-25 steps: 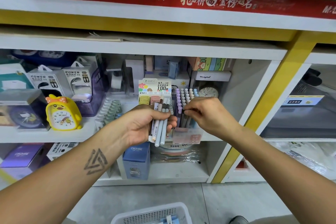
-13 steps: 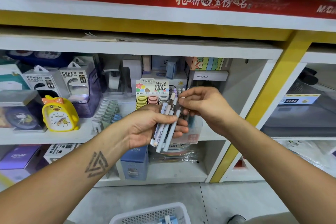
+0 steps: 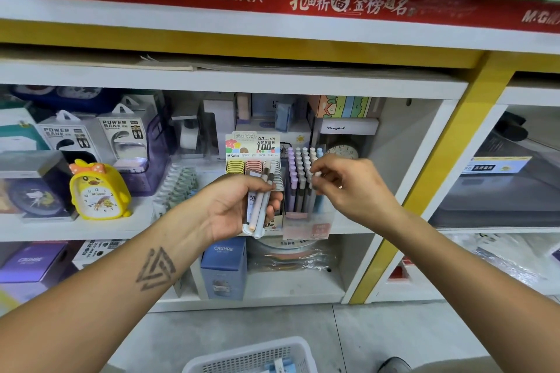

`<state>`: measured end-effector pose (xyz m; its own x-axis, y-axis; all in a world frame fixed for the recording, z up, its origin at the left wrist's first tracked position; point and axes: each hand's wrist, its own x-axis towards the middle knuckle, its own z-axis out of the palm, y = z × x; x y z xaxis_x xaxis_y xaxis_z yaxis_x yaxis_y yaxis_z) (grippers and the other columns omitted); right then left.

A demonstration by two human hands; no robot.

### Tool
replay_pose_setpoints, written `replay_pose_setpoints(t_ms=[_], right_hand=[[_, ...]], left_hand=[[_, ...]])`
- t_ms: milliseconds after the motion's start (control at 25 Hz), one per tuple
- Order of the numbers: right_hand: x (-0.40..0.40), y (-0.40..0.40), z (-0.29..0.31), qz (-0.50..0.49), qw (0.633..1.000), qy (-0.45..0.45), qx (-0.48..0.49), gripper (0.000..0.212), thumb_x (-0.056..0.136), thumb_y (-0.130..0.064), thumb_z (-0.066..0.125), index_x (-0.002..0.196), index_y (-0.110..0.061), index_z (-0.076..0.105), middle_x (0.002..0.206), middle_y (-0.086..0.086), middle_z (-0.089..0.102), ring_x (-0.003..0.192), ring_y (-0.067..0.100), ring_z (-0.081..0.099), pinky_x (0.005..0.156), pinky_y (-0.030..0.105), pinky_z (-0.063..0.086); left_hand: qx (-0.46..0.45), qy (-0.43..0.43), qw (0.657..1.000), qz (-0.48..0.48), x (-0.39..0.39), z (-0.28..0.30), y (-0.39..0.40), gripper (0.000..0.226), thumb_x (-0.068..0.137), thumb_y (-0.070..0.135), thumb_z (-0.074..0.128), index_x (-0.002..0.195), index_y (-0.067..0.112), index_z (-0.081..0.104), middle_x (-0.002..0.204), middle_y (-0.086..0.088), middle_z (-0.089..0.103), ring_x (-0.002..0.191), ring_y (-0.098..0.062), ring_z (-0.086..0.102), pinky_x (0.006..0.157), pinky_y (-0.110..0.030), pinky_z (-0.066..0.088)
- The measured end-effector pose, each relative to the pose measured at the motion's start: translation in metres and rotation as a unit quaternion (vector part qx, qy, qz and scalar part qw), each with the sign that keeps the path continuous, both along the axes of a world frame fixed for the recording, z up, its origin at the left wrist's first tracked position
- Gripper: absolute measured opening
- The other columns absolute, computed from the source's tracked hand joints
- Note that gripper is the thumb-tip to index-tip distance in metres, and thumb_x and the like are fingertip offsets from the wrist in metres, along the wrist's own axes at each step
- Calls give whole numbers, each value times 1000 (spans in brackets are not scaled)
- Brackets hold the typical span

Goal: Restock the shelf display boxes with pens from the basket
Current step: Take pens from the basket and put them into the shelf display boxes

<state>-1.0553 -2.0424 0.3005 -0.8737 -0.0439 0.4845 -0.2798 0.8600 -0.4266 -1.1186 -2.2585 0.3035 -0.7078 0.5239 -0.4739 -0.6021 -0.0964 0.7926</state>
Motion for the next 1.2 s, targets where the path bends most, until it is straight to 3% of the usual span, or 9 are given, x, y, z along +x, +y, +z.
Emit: replay_pose_setpoints(t_ms=[160, 480, 520, 600, 680, 760, 880, 1000, 1200], right_hand=[[2, -1, 0, 66, 997, -7, 30, 10, 91, -16, 71, 101, -19, 71, 87, -12, 71, 80, -3, 66, 73, 14, 53], [-4, 1, -4, 29, 992, -27, 116, 17, 94, -19, 68, 107, -14, 78, 99, -2, 68, 88, 12, 63, 79, 32, 52], [-5, 0, -3, 12, 995, -30, 95, 19, 95, -23, 67, 108, -16, 78, 97, -5, 65, 86, 9, 60, 75, 29, 49], [-7, -4, 3, -5, 996, -73, -60, 20, 96, -29, 65, 112, -23, 74, 89, -9, 68, 75, 4, 59, 68, 20, 45], [-7, -10, 9, 16, 949, -148, -277, 21, 94, -27, 69, 114, -21, 69, 82, -1, 74, 64, 10, 61, 57, 16, 44], [-8, -17, 11, 36, 907, -175, -381, 25, 90, -17, 74, 113, -9, 67, 78, 6, 75, 59, 17, 61, 50, 16, 43], [-9, -19, 15, 23, 881, -167, -442, 19, 86, -1, 74, 104, 0, 68, 75, 14, 73, 54, 16, 61, 49, 19, 45], [-10, -3, 24, -22, 869, -90, -486, 13, 87, 2, 71, 100, 2, 68, 77, 21, 72, 55, 18, 63, 54, 24, 52], [-6, 17, 24, -37, 903, -25, -427, 12, 91, -4, 70, 102, -9, 72, 78, 18, 72, 61, 21, 64, 60, 26, 56]], left_hand=[[-3, 11, 1000, -15, 1, 0, 0, 13, 94, -3, 52, 96, -1, 65, 77, -15, 69, 61, -21, 65, 55, -27, 56], [13, 22, 998, -64, 5, 1, -1, 12, 91, -4, 57, 97, -1, 67, 84, -15, 74, 67, -20, 72, 59, -27, 60], [16, 27, 997, -75, 6, 1, 0, 12, 91, -4, 58, 99, -2, 67, 87, -16, 74, 69, -21, 73, 60, -27, 60], [22, 54, 994, -89, 7, 1, 1, 19, 88, -5, 61, 106, -4, 65, 92, -20, 74, 74, -24, 73, 61, -29, 60], [25, 79, 992, -99, 9, 0, 3, 22, 85, -6, 64, 107, -4, 66, 95, -24, 73, 78, -28, 74, 63, -31, 60], [30, 87, 989, -114, 11, 0, 4, 18, 84, -6, 65, 101, -4, 71, 99, -27, 72, 83, -31, 74, 65, -32, 61], [50, 80, 988, -120, 12, 0, 4, 24, 81, -4, 66, 104, -6, 69, 106, -31, 69, 92, -37, 73, 70, -37, 62], [63, 63, 993, -76, 7, -1, 3, 24, 79, -3, 65, 103, -6, 65, 103, -30, 70, 92, -39, 72, 69, -40, 62], [11, 92, 996, 7, -2, -4, 1, 10, 87, -4, 66, 96, -1, 67, 87, -21, 73, 67, -24, 71, 55, -27, 58]])
